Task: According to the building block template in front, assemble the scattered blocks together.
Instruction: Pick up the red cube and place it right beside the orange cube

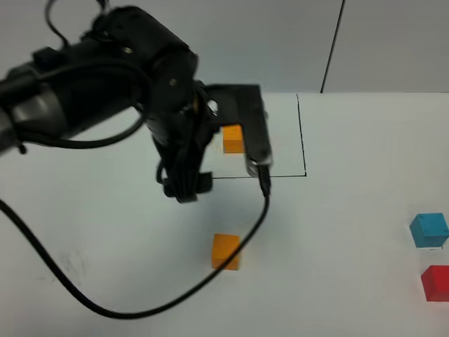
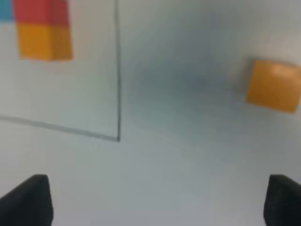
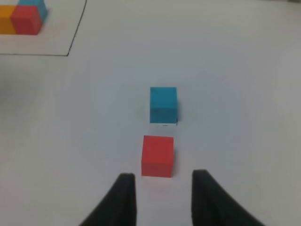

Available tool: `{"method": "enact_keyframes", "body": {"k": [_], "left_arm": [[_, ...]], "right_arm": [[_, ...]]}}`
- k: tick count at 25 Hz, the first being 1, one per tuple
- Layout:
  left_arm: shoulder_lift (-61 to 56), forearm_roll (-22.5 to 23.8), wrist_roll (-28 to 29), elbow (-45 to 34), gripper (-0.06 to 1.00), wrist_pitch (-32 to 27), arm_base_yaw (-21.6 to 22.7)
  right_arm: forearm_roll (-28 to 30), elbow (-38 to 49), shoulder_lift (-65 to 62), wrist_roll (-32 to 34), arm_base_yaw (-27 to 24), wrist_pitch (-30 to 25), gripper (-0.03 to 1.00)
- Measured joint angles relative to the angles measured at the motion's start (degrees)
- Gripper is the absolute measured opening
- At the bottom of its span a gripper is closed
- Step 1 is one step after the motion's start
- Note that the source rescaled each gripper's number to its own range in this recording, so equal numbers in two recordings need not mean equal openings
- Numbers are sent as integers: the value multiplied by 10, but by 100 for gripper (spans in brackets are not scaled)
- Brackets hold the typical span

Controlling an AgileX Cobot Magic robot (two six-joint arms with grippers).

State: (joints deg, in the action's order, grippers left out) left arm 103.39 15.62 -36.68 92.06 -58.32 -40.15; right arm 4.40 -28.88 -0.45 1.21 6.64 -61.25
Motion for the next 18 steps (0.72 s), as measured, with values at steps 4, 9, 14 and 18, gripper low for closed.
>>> {"method": "enact_keyframes", "body": {"k": [4,9,14,18], "left_arm": [[-61,88,110,0,92,-87,68],[-147,66,196,-5,90,-99,187],[-265,4,202,-33,87,-101,293],[-380,-8,197,-88,85,-101,341]], "right_arm": [[0,0,0,0,0,0,0],[0,0,0,0,0,0,0],[0,0,0,0,0,0,0],[0,0,0,0,0,0,0]]}}
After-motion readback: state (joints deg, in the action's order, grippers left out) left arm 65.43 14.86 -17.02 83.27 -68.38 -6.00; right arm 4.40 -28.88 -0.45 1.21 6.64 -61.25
